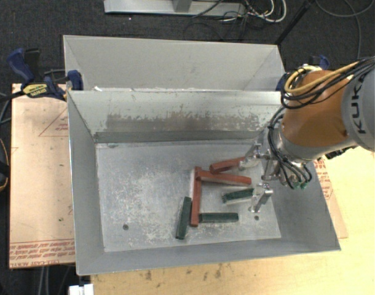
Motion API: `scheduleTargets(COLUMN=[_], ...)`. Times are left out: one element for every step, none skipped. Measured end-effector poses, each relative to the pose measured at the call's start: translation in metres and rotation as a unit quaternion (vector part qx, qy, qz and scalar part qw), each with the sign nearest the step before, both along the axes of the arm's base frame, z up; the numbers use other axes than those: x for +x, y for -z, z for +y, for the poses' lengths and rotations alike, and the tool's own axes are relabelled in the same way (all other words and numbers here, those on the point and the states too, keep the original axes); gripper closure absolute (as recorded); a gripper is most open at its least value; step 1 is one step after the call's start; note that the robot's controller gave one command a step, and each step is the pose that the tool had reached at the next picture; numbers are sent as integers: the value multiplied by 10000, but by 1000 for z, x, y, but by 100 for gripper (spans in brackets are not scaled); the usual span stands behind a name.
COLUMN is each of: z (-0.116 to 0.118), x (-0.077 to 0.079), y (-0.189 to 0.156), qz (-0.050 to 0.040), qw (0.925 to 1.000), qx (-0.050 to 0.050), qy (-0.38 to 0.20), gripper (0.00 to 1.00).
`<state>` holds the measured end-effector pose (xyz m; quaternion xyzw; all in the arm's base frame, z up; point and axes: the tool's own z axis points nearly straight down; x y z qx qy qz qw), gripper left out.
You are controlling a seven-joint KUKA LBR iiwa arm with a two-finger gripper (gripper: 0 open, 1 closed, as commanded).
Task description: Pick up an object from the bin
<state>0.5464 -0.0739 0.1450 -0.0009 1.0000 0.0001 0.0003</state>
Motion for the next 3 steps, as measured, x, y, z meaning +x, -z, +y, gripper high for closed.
scheduleTargets(z=[0,-8,-8], x=[0,4,4], y=[0,67,67], qz=[0,-125,-125], qw=[10000,9992,9992], qx=[0,-6,-6], qy=[1,376,376], gripper=[0,100,100])
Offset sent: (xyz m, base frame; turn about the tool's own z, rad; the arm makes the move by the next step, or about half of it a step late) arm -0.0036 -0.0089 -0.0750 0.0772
